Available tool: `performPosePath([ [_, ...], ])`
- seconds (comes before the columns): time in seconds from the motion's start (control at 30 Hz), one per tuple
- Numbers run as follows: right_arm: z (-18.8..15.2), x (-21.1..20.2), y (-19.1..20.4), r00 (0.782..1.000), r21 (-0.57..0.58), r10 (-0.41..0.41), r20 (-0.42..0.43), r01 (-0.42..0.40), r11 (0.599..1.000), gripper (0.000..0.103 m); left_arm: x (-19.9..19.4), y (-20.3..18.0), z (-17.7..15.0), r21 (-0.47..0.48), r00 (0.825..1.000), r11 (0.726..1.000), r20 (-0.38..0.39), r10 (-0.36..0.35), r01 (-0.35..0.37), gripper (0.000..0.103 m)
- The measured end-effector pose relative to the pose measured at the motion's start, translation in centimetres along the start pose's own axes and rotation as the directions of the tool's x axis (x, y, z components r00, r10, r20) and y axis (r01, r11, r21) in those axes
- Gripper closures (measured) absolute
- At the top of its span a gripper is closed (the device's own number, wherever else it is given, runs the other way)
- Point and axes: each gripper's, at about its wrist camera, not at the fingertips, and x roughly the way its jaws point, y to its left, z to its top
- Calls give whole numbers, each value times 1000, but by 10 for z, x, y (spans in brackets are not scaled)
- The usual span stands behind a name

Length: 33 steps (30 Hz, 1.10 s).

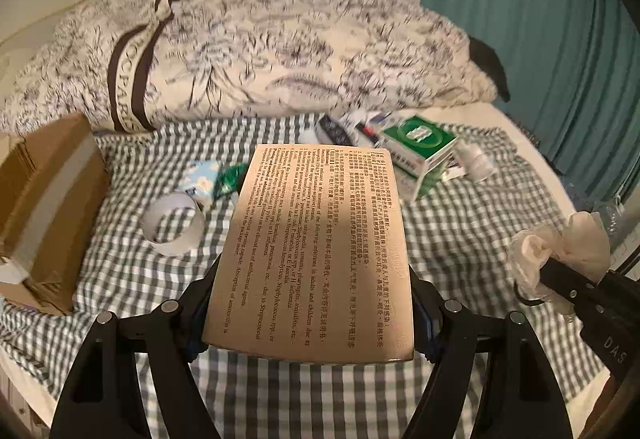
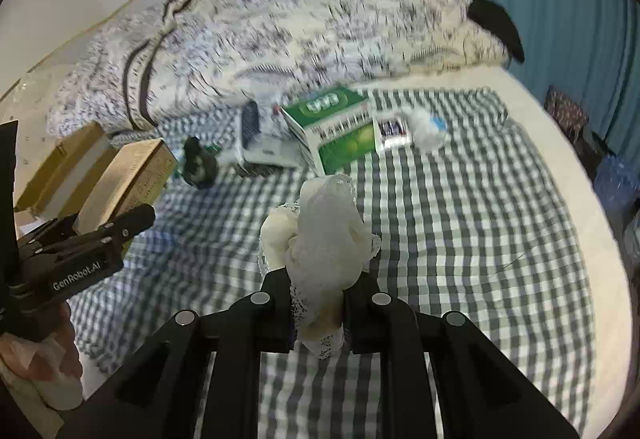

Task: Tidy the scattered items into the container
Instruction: 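Carry the tan box and white tissue in both tools over the cardboard box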

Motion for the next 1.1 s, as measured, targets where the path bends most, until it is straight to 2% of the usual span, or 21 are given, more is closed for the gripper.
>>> performPosePath([
  [0.3, 0, -62, 36, 997, -43, 20, 72, -17, 999, 87, -64, 7, 12, 19, 995, 1000, 101, -3, 2, 25],
  [0.53, 6, -93, 62, 993, -70, 36, 109, -28, 997, 87, -95, 25, 21, 12, 990, 1000, 140, -4, 2, 25],
  [0.83, 25, -103, 103, 989, -122, 68, 130, -52, 991, 87, -115, 65, 35, -16, 986, 1000, 165, 15, -12, 25],
  [1.1, 49, -88, 158, 986, -185, 121, 117, -98, 978, 87, -117, 126, 47, -65, 984, 996, 162, 68, -58, 25],
])
